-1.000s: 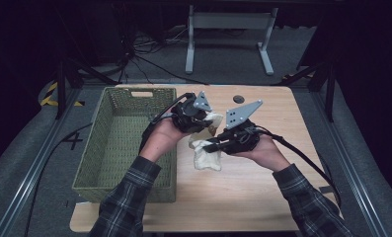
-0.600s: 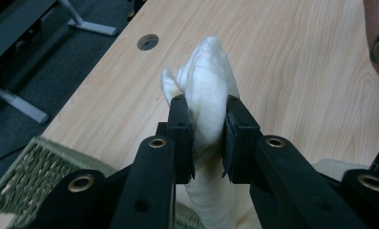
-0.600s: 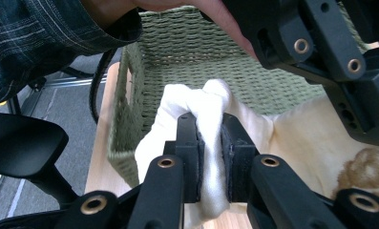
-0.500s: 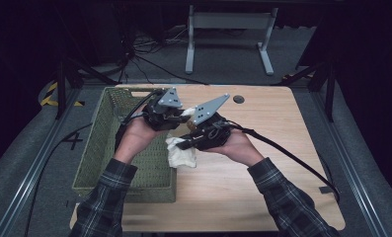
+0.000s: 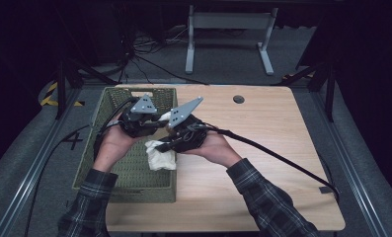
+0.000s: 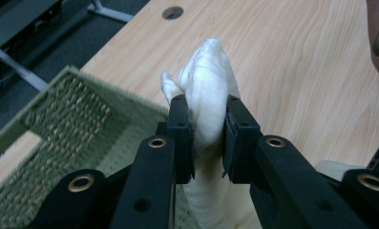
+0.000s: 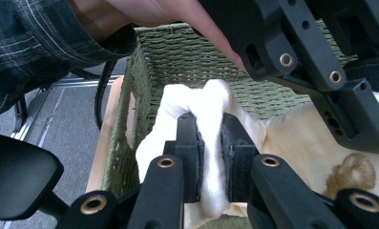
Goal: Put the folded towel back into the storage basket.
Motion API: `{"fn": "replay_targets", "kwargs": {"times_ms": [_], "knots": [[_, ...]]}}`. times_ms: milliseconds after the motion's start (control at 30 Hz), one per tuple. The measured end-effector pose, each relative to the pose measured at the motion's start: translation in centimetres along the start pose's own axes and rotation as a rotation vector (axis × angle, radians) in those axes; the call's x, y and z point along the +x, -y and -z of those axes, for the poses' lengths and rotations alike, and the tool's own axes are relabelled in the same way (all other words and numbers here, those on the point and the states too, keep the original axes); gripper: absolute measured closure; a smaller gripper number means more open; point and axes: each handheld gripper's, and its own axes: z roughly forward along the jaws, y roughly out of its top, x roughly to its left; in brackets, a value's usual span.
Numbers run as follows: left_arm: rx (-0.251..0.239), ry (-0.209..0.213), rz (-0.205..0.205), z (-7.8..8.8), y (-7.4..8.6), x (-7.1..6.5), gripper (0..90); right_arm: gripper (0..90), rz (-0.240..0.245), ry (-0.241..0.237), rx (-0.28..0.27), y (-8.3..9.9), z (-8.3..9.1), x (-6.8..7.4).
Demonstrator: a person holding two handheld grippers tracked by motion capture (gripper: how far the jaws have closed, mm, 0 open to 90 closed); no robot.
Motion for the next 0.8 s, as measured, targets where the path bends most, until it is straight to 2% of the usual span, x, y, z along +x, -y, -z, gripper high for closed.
{"fn": "replay_targets", "kwargs": {"times_ms": [200,367,633,700,800], "knots": [[0.017,0.005,0.024,-0.3,2.1,0.2,76.4,80.6,-0.008,-0.016,0.011,0.4,-2.2,-0.2],[0.038,0.021,0.042,-1.4,3.4,0.1,76.4,80.5,-0.014,-0.02,0.058,1.6,-4.2,-0.3],[0.065,0.038,0.052,-2.3,4.4,-0.2,76.3,79.8,-0.018,-0.021,0.098,2.9,-6.0,0.0],[0.069,0.04,0.056,-2.5,4.5,-0.3,76.3,77.7,-0.022,-0.023,0.103,3.2,-6.2,0.1],[0.069,0.043,0.056,-2.6,4.5,-0.2,76.3,68.4,-0.027,-0.024,0.108,3.3,-6.1,0.2]]}}
